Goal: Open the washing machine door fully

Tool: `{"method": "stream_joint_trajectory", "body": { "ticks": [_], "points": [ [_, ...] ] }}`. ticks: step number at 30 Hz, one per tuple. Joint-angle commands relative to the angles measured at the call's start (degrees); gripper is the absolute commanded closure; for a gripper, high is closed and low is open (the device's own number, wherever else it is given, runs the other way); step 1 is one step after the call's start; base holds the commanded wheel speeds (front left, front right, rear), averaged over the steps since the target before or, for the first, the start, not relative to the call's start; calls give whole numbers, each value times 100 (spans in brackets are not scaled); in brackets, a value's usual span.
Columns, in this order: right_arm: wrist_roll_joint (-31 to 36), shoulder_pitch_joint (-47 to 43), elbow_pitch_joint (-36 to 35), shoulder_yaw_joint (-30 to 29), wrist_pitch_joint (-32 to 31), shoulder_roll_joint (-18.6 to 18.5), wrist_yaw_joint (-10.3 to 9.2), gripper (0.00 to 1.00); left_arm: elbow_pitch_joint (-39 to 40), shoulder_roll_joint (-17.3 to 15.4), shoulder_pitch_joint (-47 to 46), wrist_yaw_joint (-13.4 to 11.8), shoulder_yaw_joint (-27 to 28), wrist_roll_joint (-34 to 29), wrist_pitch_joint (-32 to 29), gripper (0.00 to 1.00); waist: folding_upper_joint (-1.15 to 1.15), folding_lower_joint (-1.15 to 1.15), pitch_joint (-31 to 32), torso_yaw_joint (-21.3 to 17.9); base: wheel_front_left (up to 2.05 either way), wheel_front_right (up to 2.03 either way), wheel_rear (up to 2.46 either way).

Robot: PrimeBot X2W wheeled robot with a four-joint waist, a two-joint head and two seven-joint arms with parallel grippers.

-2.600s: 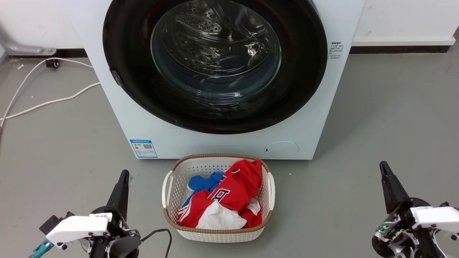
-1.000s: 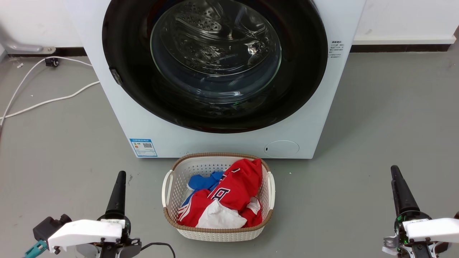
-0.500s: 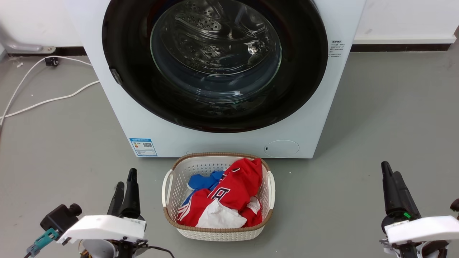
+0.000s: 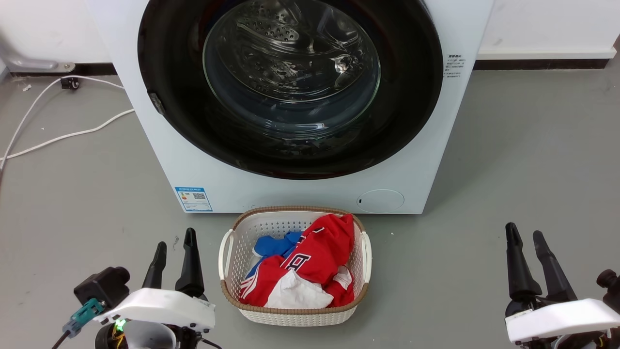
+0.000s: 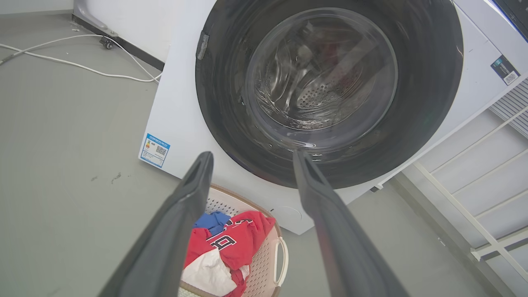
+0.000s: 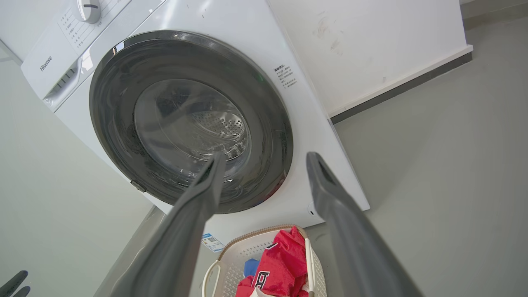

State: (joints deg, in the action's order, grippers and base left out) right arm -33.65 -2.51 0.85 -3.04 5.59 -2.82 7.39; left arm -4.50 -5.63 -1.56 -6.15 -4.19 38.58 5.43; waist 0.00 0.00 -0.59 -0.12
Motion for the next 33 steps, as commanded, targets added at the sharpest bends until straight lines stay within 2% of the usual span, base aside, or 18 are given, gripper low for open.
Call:
{"method": "stream_joint_trajectory", "body": {
  "ticks": [1, 16, 21, 33],
  "points": [
    [141, 17, -109, 3, 47, -15, 8, 0, 113, -65, -26, -36, -50, -144, 54, 0, 0, 0, 0, -1, 0, 0, 0],
    [1056, -147, -361, 23, 289, -14, 10, 0, 332, -258, 40, -357, -457, -973, 301, 0, 0, 0, 9, 2, 0, 0, 0],
    [1331, -214, -474, 15, 379, -13, 11, 0, 386, -278, 91, -394, -522, -1273, 390, 0, 0, 0, 15, 5, 0, 0, 0],
    [1782, -353, -628, 1, 540, -12, 12, 0, 456, -203, 185, -293, -526, -1852, 551, 0, 0, 0, 20, 10, 0, 0, 0]
  ]
}}
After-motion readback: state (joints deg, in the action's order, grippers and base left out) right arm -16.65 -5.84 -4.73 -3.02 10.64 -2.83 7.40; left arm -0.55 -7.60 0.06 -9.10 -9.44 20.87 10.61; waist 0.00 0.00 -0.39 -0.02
